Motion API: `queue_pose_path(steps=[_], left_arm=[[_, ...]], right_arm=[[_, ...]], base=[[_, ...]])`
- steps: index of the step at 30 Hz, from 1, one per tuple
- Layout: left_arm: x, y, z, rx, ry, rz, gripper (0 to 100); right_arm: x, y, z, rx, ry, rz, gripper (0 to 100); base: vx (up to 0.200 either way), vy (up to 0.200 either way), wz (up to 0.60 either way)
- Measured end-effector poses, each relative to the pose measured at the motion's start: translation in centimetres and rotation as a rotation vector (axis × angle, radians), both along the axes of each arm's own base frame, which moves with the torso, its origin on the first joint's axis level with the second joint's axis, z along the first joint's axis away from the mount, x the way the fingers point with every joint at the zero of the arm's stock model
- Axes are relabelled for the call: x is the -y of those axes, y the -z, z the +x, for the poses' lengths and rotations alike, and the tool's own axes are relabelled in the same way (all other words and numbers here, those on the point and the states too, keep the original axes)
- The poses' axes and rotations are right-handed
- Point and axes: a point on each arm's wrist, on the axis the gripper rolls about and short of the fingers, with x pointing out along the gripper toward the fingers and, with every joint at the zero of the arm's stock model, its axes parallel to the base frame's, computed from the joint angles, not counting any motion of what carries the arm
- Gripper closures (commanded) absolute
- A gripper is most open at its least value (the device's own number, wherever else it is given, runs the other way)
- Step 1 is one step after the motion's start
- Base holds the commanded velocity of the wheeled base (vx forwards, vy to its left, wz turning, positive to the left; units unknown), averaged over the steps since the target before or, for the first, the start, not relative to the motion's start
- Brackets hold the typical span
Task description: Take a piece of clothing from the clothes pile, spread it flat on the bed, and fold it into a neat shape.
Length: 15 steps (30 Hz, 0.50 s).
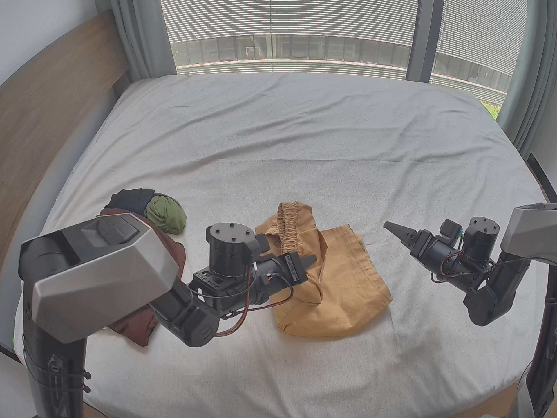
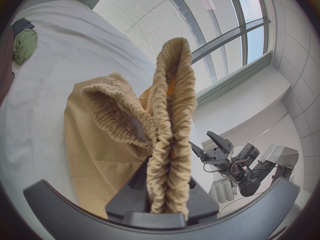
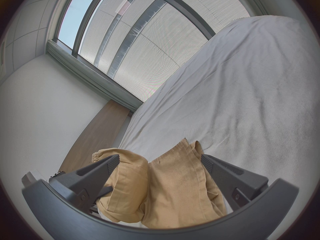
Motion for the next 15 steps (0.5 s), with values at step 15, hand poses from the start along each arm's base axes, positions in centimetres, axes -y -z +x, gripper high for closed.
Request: queue_pose_path(steps=[15], left_arm=[[3.5, 1.2, 0.8, -0.040, 0.042, 0.007, 100]], right_arm=[[1.2, -0.3, 0.8, 0.013, 0.040, 0.021, 0]], base=[[0.000, 0.000, 0.00]])
